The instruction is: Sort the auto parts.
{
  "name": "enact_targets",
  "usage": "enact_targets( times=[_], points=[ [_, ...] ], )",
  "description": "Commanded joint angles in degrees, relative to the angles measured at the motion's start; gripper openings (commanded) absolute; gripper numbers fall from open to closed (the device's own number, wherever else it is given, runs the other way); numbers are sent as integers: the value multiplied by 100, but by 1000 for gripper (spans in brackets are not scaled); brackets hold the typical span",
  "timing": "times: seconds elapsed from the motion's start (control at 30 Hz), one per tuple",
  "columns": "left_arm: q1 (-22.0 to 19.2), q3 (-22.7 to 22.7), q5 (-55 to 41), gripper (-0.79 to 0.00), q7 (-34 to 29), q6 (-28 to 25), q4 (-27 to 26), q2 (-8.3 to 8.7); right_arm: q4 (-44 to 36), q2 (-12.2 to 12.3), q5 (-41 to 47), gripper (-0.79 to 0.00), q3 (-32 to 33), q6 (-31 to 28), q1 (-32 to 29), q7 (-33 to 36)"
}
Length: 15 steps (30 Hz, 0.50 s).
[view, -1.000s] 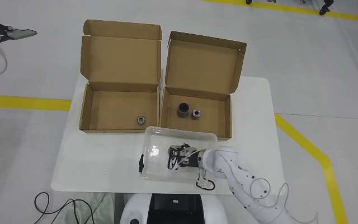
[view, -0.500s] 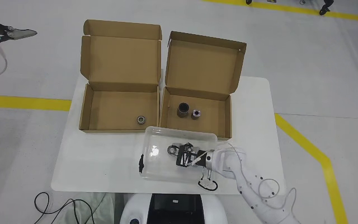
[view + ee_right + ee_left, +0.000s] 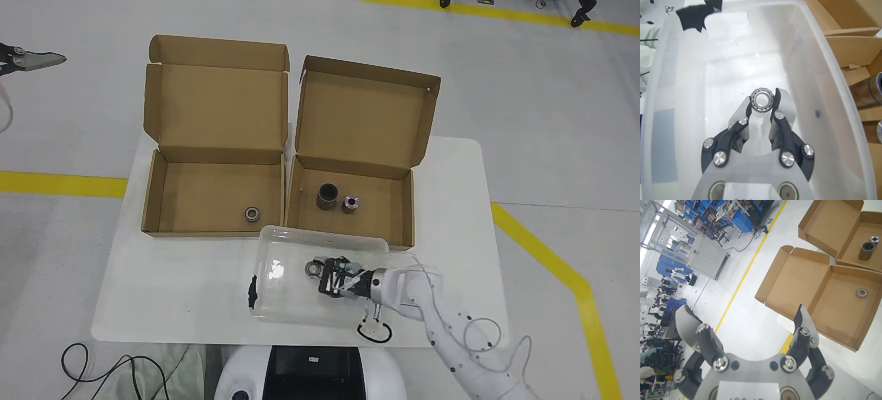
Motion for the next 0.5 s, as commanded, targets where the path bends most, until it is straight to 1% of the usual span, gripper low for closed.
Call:
enact_targets(
  times=[0.0, 0.17, 0.23, 0.27, 0.3, 0.33, 0.37, 0.4, 0.43, 0.47],
  points=[
    [0, 0, 0, 0, 0, 0, 0, 0, -52, -23, 67, -785, -91, 49, 52, 410],
    [0, 0, 0, 0, 0, 0, 0, 0, -90, -71, 286, -785, -248, 163, 158, 991],
    [0, 0, 0, 0, 0, 0, 0, 0, -54, -84, 368, -785, -286, 194, 194, 1066],
    [0, 0, 0, 0, 0, 0, 0, 0, -29, -87, 400, -773, -300, 204, 207, 1083],
    [0, 0, 0, 0, 0, 0, 0, 0, -6, -90, 424, -727, -313, 212, 221, 1099],
    [0, 0, 0, 0, 0, 0, 0, 0, 9, -92, 442, -643, -324, 219, 233, 1104],
    [0, 0, 0, 0, 0, 0, 0, 0, 25, -92, 458, -533, -333, 225, 242, 1113],
    [0, 0, 0, 0, 0, 0, 0, 0, 36, -92, 470, -400, -338, 237, 248, 1122],
    [0, 0, 0, 0, 0, 0, 0, 0, 37, -91, 479, -243, -343, 245, 252, 1129],
    [0, 0, 0, 0, 0, 0, 0, 0, 36, -89, 487, -163, -343, 259, 253, 1132]
  ],
)
